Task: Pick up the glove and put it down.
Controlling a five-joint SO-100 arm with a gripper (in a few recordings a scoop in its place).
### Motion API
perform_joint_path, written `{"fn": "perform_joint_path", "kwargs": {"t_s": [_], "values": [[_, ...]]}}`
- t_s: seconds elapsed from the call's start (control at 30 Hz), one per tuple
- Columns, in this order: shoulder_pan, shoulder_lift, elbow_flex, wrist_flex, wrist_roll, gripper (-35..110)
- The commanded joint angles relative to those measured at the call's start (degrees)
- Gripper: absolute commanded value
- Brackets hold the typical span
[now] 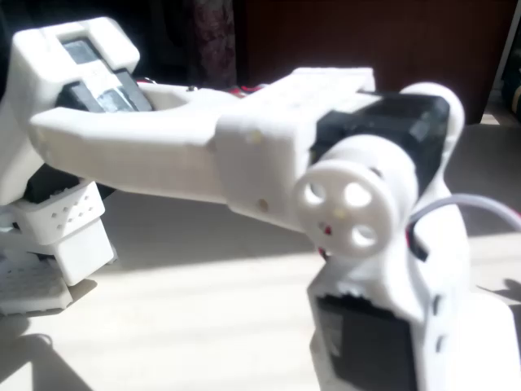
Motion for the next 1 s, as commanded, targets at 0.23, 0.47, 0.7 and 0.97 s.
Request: {"fn": "perform_joint_path", "kwargs": {"t_s": [0.23, 0.47, 0.7, 0.97], "values": [[0.7, 0.1, -1.9, -0.7, -0.5, 0], [0.5, 0.6, -1.9, -0.7, -0.5, 3], [-0.1, 0.7, -1.9, -0.1, -0.4, 19], [-0.1, 0.8, -1.9, 0.2, -0.4, 29]]}}
